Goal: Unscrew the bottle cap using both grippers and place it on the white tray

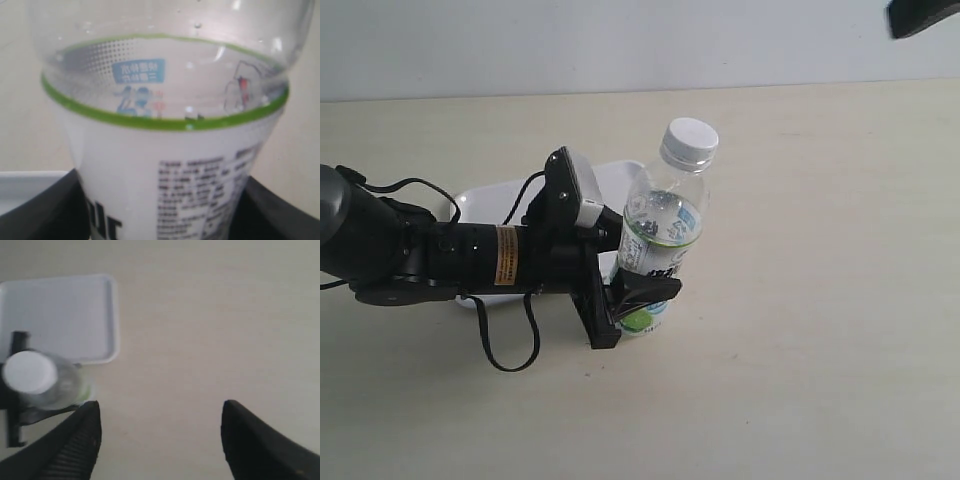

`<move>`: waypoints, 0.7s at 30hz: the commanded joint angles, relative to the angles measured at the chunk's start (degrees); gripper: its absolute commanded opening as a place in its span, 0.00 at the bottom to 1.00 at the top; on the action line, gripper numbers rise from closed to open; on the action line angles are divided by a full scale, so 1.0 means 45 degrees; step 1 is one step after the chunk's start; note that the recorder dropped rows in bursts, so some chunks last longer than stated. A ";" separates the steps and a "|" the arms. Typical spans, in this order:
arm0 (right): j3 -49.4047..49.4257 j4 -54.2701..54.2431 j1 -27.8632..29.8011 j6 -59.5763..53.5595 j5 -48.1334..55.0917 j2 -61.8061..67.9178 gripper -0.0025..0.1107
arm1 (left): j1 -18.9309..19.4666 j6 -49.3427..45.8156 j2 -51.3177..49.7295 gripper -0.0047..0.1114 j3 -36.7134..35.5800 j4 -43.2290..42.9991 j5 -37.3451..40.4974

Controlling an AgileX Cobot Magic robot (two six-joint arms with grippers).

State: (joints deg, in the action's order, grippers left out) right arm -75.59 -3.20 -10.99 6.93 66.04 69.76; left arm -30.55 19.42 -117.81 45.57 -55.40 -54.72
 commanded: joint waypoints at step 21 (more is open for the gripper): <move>-0.0592 -0.6444 -0.0383 -0.4920 -0.0278 0.4291 0.64 | 0.0023 0.0031 0.0090 0.04 -0.0017 0.0007 -0.0395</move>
State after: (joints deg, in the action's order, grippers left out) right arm -77.49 -32.18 -12.01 -14.38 66.19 89.12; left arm -30.55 19.42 -117.81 45.57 -55.72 -54.85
